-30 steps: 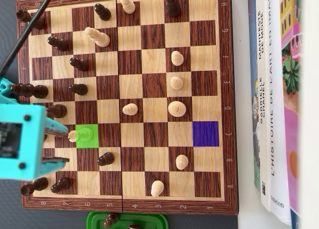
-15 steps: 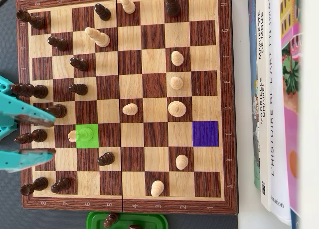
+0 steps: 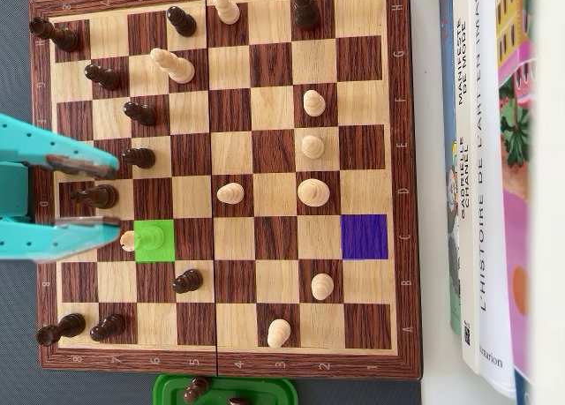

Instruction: Play chess

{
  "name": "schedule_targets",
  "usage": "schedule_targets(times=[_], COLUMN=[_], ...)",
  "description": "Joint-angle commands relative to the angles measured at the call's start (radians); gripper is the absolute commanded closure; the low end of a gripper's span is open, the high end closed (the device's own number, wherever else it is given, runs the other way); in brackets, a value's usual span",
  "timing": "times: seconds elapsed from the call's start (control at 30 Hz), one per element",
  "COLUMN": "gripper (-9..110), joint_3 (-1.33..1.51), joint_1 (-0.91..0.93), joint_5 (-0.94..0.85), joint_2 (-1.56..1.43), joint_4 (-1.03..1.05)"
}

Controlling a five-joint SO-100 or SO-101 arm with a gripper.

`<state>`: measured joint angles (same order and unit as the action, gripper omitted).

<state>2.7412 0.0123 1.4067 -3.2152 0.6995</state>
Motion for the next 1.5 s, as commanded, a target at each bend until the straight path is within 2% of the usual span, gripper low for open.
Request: schedule_targets(times=[0.0, 0.3, 0.77, 1.0, 1.47], gripper=[87, 87, 87, 87, 86], joint_3=[0.006, 0.175, 0.270, 0.279, 0.348], joint_1=[-0.003, -0.021, -0.026, -0.026, -0.026], joint_5=[0.005, 0.005, 0.005, 0.005, 0.006], joint_2=[-0.048, -0.132, -0.133, -0.133, -0.133], joint_4=[-0.048, -0.316, -0.721, -0.827, -1.215])
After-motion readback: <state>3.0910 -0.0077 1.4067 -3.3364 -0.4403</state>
